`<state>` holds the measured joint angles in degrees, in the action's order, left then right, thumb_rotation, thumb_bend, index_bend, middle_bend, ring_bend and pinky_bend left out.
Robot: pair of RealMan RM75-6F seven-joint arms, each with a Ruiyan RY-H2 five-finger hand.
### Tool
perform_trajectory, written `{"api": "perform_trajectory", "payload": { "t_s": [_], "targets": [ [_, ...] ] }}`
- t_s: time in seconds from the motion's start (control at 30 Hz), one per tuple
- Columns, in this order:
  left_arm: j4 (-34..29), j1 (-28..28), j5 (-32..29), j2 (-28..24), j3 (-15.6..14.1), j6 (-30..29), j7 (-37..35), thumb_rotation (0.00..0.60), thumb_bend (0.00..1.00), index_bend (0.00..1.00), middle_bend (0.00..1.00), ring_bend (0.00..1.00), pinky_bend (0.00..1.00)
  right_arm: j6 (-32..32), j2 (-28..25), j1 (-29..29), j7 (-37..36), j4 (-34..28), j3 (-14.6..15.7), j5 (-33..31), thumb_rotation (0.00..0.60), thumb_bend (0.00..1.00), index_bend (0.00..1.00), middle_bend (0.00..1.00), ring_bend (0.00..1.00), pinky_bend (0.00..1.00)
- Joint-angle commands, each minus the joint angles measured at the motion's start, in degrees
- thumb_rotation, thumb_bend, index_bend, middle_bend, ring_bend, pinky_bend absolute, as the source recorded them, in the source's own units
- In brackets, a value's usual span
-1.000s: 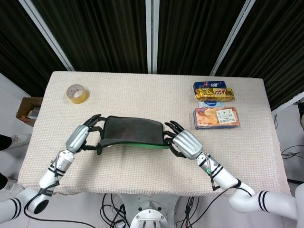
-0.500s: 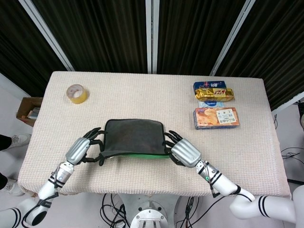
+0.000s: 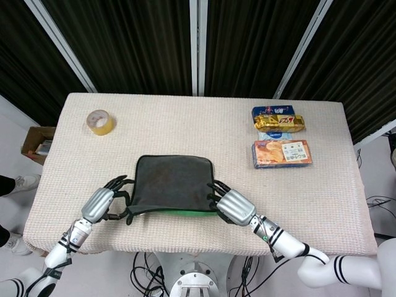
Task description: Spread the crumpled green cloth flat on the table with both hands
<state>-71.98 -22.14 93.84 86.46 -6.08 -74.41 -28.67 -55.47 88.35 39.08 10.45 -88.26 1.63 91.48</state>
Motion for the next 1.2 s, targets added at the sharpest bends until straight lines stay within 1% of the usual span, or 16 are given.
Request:
{"api": "perform_trajectory", "payload": {
  "t_s": [0.03, 0.13, 0.23, 0.33, 0.47, 0.57, 0.63, 0.67, 0.7, 0.73, 0.8, 0.83, 0.9, 1.0, 1.1, 1.2],
  "targets": [
    [0.8, 0.2, 0.4, 0.2, -0.6, 0.7, 1.7, 0.6, 0.38, 0.54, 0.15, 0.05, 0.12, 0.8, 1.2, 0.0, 2.6, 0.4, 0.4, -0.4, 0.6, 0.39, 0.54, 0.21, 0.0, 0.0],
    [0.2, 0.2, 0.4, -0.5, -1.2, 1.7, 3.3, 0.6, 0.38, 0.44, 0.12, 0.05, 0.12, 0.9, 1.6, -0.5, 4.3, 0.1, 0.8, -0.9, 0.6, 0.2, 0.37, 0.17, 0.0, 0.0],
    [-1.1, 0.2, 0.2, -1.5, -1.7, 2.9, 5.2, 0.6, 0.37, 0.35, 0.1, 0.05, 0.12, 0.8, 1.8, -1.1, 6.0, -0.2, 1.5, -0.9, 0.6, 0.1, 0.25, 0.14, 0.0, 0.0],
    [-2.9, 0.1, -0.3, -2.7, -2.2, 4.5, 7.7, 0.6, 0.34, 0.25, 0.07, 0.05, 0.12, 0.4, 1.5, -1.7, 6.8, -1.2, 2.1, -0.8, 0.6, 0.05, 0.19, 0.12, 0.0, 0.0],
    [-6.5, 0.1, -0.8, -5.0, -2.6, 5.8, 10.9, 0.6, 0.29, 0.14, 0.03, 0.05, 0.12, -1.2, -0.1, -2.5, 8.0, -2.6, 2.3, -0.2, 0.6, 0.04, 0.16, 0.11, 0.0, 0.0],
    [-10.3, 0.4, -0.8, -7.7, -2.7, 5.3, 12.6, 0.6, 0.26, 0.11, 0.03, 0.05, 0.12, -3.0, -3.0, -3.1, 7.4, -4.8, 1.6, -0.1, 0.6, 0.04, 0.14, 0.11, 0.0, 0.0],
    [-12.7, 0.7, -0.7, -9.5, -2.2, 4.0, 13.7, 0.6, 0.24, 0.11, 0.03, 0.05, 0.12, -4.2, -5.4, -3.1, 7.2, -6.3, 0.0, -0.8, 0.6, 0.1, 0.11, 0.12, 0.0, 0.0],
    [-13.7, 0.8, -0.7, -10.2, -1.9, 3.3, 14.1, 0.6, 0.23, 0.11, 0.03, 0.05, 0.12, -4.3, -6.4, -2.9, 7.1, -7.0, -0.8, -1.3, 0.6, 0.16, 0.1, 0.13, 0.0, 0.0],
    [-14.5, 0.9, -0.7, -10.9, -1.5, 2.6, 14.5, 0.6, 0.22, 0.11, 0.03, 0.05, 0.12, -3.9, -7.3, -2.5, 6.9, -7.6, -1.7, -2.0, 0.6, 0.24, 0.08, 0.14, 0.0, 0.0],
    [-15.4, 1.0, -1.0, -11.7, -0.9, 1.9, 14.9, 0.6, 0.21, 0.11, 0.03, 0.05, 0.12, -2.7, -8.2, -1.7, 6.4, -8.2, -3.0, -3.5, 0.6, 0.38, 0.07, 0.16, 0.0, 0.0],
    [-16.4, 1.0, -1.8, -12.6, 0.3, 1.4, 15.1, 0.6, 0.21, 0.11, 0.03, 0.05, 0.12, 0.2, -9.0, 0.0, 6.0, -8.2, -5.1, -6.8, 0.6, 0.57, 0.05, 0.17, 0.0, 0.0],
    [-16.9, 0.9, -2.2, -12.9, 0.7, 1.4, 15.0, 0.6, 0.2, 0.11, 0.03, 0.05, 0.12, 1.8, -9.0, 0.9, 5.9, -8.0, -6.0, -8.3, 0.6, 0.65, 0.04, 0.17, 0.0, 0.0],
    [-17.8, 0.8, -3.3, -13.5, 1.9, 1.3, 14.6, 0.6, 0.2, 0.11, 0.03, 0.05, 0.12, 6.2, -8.0, 3.7, 5.8, -6.1, -8.3, -12.3, 0.6, 0.73, 0.03, 0.17, 0.0, 0.0],
    [-18.9, 0.8, -3.9, -14.2, 2.6, 1.3, 14.6, 0.6, 0.2, 0.11, 0.03, 0.05, 0.12, 11.9, -4.3, 8.1, 6.7, -0.7, -11.4, -18.3, 0.6, 0.79, 0.02, 0.17, 0.0, 0.0],
    [-19.5, 1.1, -4.2, -14.6, 2.6, 1.6, 14.7, 0.6, 0.2, 0.11, 0.03, 0.05, 0.12, 14.8, -0.3, 11.0, 7.6, 4.7, -12.8, -22.1, 0.6, 0.79, 0.01, 0.17, 0.0, 0.0],
    [-19.7, 1.6, -4.7, -14.7, 2.6, 1.6, 14.4, 0.6, 0.2, 0.11, 0.03, 0.05, 0.12, 16.3, 2.7, 12.9, 7.4, 8.4, -13.4, -23.9, 0.6, 0.79, 0.01, 0.17, 0.0, 0.0]
  ]
}}
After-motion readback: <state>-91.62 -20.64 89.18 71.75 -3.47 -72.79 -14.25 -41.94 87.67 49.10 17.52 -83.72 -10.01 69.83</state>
